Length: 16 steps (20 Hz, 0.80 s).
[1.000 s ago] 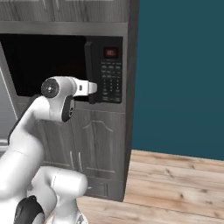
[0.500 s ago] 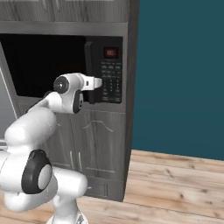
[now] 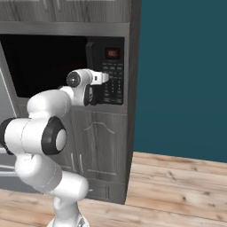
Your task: The microwave is finished heating the fish and carrot. Take the bowl containing the food and place it on the dining counter.
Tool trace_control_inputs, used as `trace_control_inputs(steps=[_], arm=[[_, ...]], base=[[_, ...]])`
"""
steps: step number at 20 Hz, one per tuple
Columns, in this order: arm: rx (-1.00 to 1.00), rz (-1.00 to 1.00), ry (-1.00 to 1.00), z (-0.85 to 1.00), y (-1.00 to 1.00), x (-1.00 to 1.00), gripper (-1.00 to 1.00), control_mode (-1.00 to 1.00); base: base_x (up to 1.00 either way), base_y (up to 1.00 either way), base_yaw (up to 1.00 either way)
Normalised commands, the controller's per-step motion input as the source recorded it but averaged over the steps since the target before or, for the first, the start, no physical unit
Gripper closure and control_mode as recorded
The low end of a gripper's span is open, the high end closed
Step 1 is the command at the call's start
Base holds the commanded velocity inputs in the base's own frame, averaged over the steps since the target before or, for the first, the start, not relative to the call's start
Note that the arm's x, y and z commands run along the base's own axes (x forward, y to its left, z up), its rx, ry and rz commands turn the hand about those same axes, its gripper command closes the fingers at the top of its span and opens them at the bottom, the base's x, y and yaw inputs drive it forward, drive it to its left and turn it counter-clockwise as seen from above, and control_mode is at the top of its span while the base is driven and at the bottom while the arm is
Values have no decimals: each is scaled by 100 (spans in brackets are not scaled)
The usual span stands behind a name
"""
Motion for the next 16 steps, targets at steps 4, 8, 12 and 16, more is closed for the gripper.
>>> trace_control_inputs(steps=[4, 8, 12, 16], arm=[[0, 0, 0, 0, 0, 86, -100, -100], [0, 0, 0, 0, 0, 48, 100, -100], [0, 0, 0, 0, 0, 0, 100, -100], [0, 0, 0, 3, 0, -28, 100, -100]], base=[[0, 0, 0], [0, 0, 0], [0, 0, 0], [0, 0, 0]])
